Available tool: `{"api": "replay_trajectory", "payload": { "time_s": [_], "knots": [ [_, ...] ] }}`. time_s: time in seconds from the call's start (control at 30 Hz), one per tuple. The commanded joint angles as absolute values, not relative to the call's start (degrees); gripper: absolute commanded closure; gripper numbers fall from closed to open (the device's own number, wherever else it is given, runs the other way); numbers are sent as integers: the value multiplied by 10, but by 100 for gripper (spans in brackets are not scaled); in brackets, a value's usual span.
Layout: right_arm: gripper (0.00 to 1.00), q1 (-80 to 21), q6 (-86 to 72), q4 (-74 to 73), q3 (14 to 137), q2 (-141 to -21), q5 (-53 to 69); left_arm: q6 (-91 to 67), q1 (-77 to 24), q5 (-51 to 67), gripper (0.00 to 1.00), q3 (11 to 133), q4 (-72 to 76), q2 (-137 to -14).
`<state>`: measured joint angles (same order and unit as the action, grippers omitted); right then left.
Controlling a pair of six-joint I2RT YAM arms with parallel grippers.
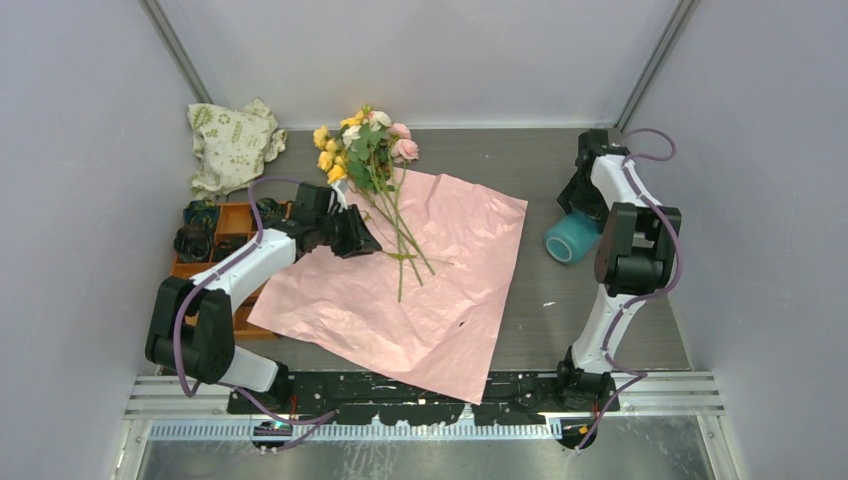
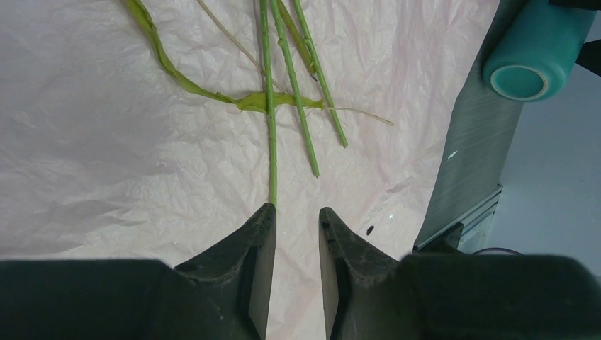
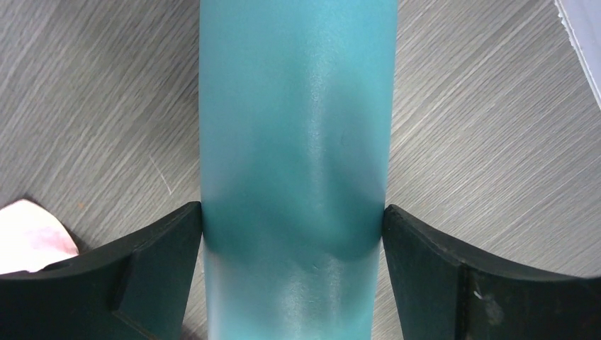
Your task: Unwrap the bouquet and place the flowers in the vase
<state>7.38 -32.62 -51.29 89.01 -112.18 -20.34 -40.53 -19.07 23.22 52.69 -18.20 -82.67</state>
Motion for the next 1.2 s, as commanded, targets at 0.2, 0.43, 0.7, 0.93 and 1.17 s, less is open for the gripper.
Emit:
{"api": "replay_trajectory", "payload": {
  "time_s": [0.2,0.43,0.7,0.93,1.17],
  "knots": [
    [43,-62,-311,-568,945,-1124,-101,-415,-192,234,70,525,-162,-805],
    [42,-76,-309,-574,961,-1095,-92,-416,-191,229,70,519,-165,-795],
    [11,-76,-310,-584,969,-1110,-106,-419,-192,237,71,517,-162,-801],
    [1,-76,-317,-613,1044,-1108,-146,-419,-192,236,71,518,-165,-799],
    [1,-69,-321,-672,1090,-1128,-203,-420,-192,239,71,519,-164,-803]
  ]
}}
